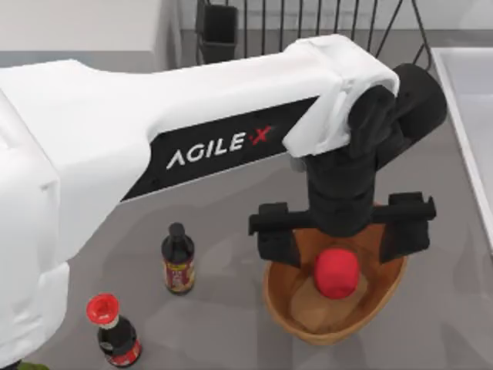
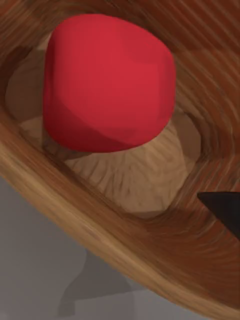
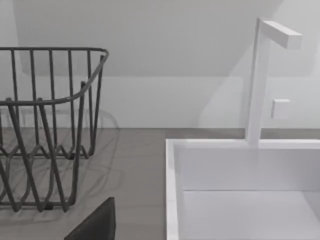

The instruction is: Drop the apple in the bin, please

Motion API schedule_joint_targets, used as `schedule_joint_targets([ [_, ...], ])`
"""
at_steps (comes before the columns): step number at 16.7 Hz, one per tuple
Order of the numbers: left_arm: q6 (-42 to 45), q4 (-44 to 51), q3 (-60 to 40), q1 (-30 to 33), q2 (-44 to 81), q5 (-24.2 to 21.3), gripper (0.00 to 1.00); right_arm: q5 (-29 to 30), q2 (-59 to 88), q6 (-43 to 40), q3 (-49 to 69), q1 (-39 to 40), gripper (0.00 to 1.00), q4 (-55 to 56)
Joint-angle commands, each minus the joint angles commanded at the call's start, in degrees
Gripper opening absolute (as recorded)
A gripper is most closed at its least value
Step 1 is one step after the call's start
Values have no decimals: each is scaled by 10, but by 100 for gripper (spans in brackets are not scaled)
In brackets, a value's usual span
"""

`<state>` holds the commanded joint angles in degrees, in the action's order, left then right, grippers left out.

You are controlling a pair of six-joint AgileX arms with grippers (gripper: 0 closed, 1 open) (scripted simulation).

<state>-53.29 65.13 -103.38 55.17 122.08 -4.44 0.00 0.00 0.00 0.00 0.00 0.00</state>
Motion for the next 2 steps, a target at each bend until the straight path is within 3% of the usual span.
schedule_joint_targets([
  [2, 0, 0, 0, 0, 0, 0, 100, 0, 0, 0, 0, 0, 100, 0],
])
